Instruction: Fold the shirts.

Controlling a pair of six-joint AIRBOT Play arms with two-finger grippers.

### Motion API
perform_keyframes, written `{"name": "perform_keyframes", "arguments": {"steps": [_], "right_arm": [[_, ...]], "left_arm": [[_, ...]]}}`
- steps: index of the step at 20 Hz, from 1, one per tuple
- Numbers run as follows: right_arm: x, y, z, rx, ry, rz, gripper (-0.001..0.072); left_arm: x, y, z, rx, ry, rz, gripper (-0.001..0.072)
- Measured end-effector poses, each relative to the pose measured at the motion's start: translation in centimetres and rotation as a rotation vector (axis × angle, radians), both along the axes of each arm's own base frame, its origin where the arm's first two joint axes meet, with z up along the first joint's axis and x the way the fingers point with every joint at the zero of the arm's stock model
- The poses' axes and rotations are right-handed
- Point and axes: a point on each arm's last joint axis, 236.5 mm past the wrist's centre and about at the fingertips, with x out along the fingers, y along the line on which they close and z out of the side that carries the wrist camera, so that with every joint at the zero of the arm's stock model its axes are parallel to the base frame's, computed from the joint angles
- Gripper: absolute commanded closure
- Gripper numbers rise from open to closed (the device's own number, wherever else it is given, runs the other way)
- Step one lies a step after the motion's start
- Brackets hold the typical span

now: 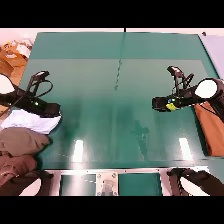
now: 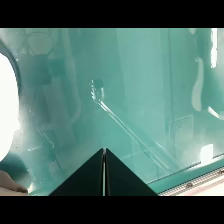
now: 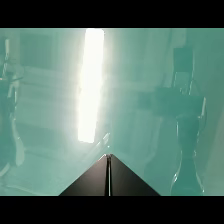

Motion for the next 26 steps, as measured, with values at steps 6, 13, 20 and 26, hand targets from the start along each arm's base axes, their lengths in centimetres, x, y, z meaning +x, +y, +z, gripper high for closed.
{"name": "perform_keyframes", "arguments": {"steps": [6, 13, 20, 26], "right_arm": [[0.0, 0.0, 0.0, 0.001, -0.001, 0.0, 0.0694], [0.0, 0.0, 0.0, 0.0, 0.0, 0.0, 0.0694], [0.0, 0.0, 0.0, 0.001, -0.001, 0.0, 0.0694], [0.0, 0.0, 0.0, 0.0, 0.0, 0.0, 0.0695]], "left_arm": [[0.7, 0.9, -0.2, 0.037, -0.027, 0.013, 0.013], [2.3, 11.7, -2.2, 0.4, -0.07, 0.209, -0.0013], [0.4, 15.8, -9.0, 0.447, -0.046, 0.309, 0.0016], [1.4, 15.8, -10.7, 0.421, -0.122, 0.334, 0.0688]]}}
